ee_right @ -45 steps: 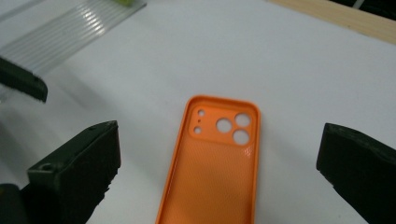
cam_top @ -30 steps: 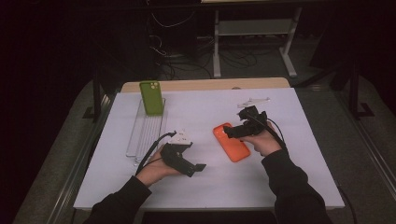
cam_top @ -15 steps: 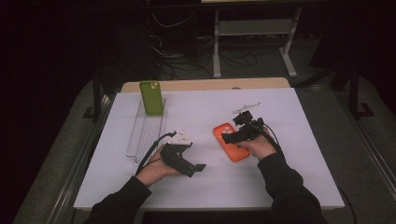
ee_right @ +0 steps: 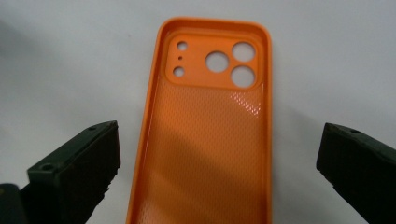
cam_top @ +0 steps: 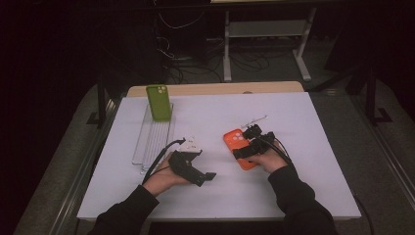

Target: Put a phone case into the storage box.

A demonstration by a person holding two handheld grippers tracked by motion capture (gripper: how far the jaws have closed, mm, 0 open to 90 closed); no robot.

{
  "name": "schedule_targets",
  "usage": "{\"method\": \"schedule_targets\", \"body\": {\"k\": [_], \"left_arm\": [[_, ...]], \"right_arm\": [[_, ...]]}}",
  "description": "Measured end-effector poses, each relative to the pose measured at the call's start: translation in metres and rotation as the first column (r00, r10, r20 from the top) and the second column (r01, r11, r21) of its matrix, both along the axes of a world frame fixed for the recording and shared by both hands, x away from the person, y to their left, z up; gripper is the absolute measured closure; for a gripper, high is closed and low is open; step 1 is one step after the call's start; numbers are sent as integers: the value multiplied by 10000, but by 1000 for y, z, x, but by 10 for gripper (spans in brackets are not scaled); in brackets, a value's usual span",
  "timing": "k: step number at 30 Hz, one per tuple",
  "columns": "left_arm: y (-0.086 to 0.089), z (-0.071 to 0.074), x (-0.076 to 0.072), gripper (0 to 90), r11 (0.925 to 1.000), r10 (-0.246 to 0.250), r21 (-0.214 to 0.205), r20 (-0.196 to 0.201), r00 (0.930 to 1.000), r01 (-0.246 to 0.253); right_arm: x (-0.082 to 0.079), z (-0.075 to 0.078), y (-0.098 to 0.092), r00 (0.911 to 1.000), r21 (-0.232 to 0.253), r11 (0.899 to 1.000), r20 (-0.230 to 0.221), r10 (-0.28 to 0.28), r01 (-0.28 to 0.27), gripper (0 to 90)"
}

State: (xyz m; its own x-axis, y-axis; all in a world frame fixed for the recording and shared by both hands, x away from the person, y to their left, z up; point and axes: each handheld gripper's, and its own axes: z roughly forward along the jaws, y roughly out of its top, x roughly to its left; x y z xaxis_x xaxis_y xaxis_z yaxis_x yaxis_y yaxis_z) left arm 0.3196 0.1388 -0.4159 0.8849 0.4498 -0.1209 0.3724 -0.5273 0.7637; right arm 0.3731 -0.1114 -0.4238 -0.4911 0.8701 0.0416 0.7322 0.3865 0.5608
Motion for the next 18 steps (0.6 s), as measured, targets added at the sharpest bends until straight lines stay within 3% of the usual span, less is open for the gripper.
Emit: {"method": "schedule_targets", "body": {"k": [18], "left_arm": [[-1, -1, 0, 0, 10000, 6, 27, -16, 10000, -6]], "right_arm": [[-4, -17, 8, 9987, -628, 9979, -500, 127, -158, 0]]}}
